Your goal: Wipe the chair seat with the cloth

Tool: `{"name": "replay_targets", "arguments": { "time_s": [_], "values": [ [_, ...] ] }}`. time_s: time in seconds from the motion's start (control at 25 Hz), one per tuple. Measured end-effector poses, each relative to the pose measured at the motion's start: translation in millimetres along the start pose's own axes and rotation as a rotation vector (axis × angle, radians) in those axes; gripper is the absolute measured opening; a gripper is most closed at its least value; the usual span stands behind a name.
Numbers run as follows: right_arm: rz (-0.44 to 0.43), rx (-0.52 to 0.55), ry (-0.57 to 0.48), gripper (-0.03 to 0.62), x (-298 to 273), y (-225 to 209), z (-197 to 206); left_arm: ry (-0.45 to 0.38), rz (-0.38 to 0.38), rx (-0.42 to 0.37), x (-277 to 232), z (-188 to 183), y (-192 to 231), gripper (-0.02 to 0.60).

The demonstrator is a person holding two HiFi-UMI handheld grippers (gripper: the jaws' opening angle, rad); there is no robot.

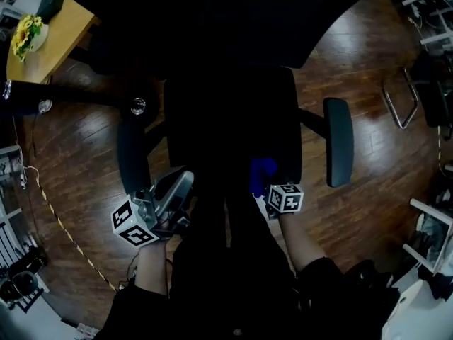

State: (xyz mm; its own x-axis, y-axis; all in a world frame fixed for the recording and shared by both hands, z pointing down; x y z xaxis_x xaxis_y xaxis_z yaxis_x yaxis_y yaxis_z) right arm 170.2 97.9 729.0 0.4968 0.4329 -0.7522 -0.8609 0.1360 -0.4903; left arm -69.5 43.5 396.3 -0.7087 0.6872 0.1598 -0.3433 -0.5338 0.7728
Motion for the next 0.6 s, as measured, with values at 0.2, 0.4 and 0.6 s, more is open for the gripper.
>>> {"name": "replay_targets", "arguments": {
  "time_s": [0.2,0.4,0.6],
  "values": [
    [0.137,-0.047,-0.13,0.061,59,-71,-29,0.048,0.046,0.004,-32,17,-11,-0.008],
    [0.141,-0.102,-0.171,0.061,64,-94,-33,0.065,0.055,-0.005,-50,26,-16,-0.008],
    [0.05,-0.109,-0.163,0.061,68,-64,-41,0.058,0.054,-0.032,-53,15,-29,-0.008]
  ]
}}
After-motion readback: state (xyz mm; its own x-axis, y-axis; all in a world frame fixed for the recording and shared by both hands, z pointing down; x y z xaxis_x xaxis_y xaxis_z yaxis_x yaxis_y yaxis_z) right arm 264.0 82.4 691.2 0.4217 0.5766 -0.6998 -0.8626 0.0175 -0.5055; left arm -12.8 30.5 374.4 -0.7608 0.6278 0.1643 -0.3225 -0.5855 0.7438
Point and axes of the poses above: the fingertips, and each gripper's own axes: x backward along the fingers, y to its left, z out of its underside, the point moved 2 cm from there along x, backward along the fingers, and after that the axes turned 5 degrees about -x, right-handed, at the moved point
